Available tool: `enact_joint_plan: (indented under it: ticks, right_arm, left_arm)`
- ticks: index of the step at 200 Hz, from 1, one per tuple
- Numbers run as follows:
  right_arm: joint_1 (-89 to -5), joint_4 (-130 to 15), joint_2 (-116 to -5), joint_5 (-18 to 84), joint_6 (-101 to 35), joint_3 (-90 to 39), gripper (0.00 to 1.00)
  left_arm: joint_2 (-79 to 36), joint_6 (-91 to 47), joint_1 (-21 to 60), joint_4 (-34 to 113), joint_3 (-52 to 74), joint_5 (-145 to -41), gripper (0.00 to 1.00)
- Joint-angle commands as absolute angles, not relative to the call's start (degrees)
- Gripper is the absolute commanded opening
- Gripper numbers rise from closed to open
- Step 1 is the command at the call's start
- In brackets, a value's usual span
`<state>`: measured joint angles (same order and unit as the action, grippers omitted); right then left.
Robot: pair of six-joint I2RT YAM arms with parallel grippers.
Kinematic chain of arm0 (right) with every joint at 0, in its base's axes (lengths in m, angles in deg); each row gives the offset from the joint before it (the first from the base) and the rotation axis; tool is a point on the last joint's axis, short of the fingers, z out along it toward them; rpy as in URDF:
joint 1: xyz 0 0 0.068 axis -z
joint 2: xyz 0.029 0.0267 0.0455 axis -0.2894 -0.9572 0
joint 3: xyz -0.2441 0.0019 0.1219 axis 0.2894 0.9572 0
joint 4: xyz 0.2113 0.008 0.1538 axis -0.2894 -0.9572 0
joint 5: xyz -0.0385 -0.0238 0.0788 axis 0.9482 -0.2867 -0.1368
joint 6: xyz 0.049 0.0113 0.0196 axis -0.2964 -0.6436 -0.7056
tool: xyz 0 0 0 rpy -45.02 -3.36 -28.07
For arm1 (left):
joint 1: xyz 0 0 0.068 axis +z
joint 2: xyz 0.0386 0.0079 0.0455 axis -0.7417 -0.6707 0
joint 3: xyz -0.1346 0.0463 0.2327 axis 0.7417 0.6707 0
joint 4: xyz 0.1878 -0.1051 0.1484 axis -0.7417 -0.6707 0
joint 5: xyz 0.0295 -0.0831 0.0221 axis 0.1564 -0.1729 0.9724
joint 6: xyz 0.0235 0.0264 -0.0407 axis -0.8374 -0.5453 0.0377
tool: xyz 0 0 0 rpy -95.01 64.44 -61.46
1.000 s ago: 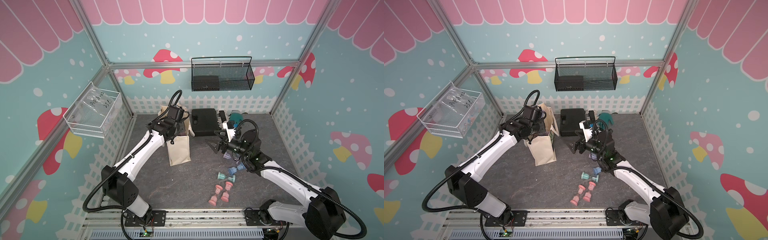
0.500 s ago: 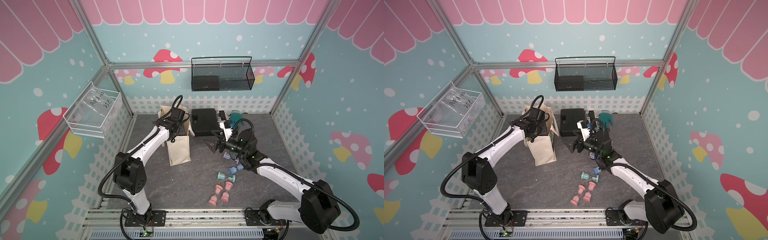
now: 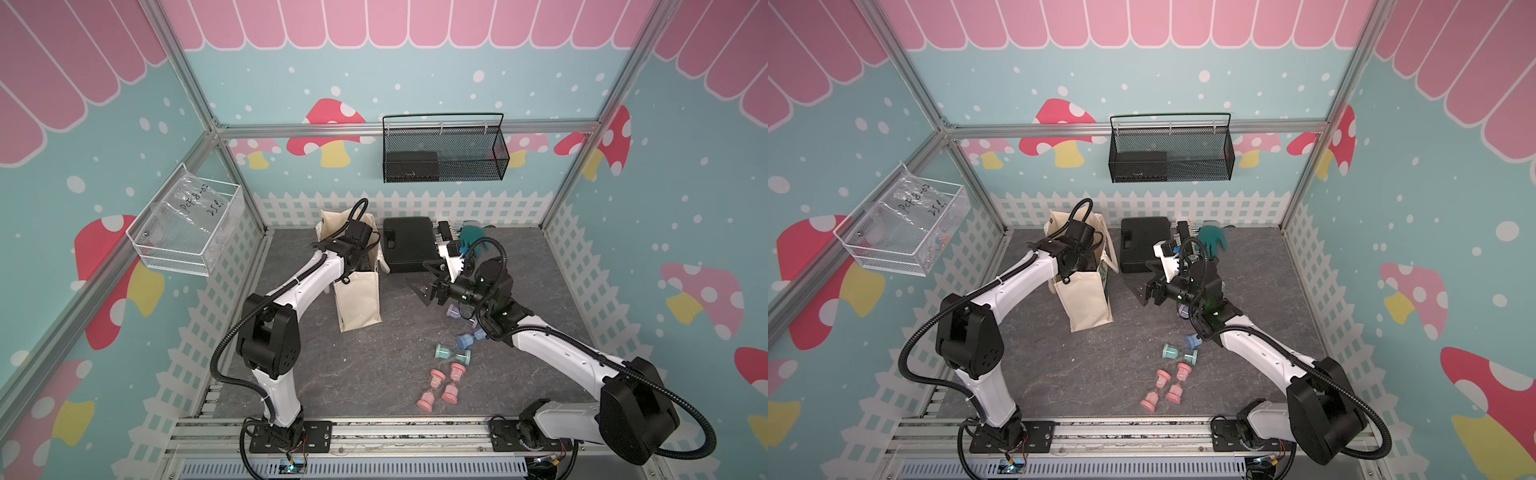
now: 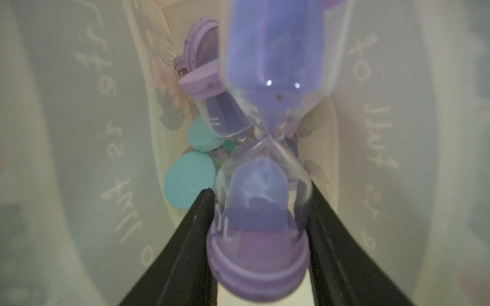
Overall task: Put the hourglass into the canvas bag
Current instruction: Place the hourglass in the canvas bag.
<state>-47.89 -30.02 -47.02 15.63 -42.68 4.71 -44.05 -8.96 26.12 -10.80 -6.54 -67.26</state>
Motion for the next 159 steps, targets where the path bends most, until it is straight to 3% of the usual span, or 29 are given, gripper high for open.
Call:
enact_joint_plan:
  ticks: [1,159]
  right_arm:
    - [-47.7,-28.5,-47.0,16.2,-42.1,3.7,0.99]
    - [-47.6,-29.1,-44.1,17.8,-41.2,4.1,1.00]
  left_arm:
    - [-44.2,-7.7,26.4,-10.8,-6.3,-67.4,0.35]
    - [-41.2,-8.1,26.4,-12.1,-7.3,-67.5,0.56]
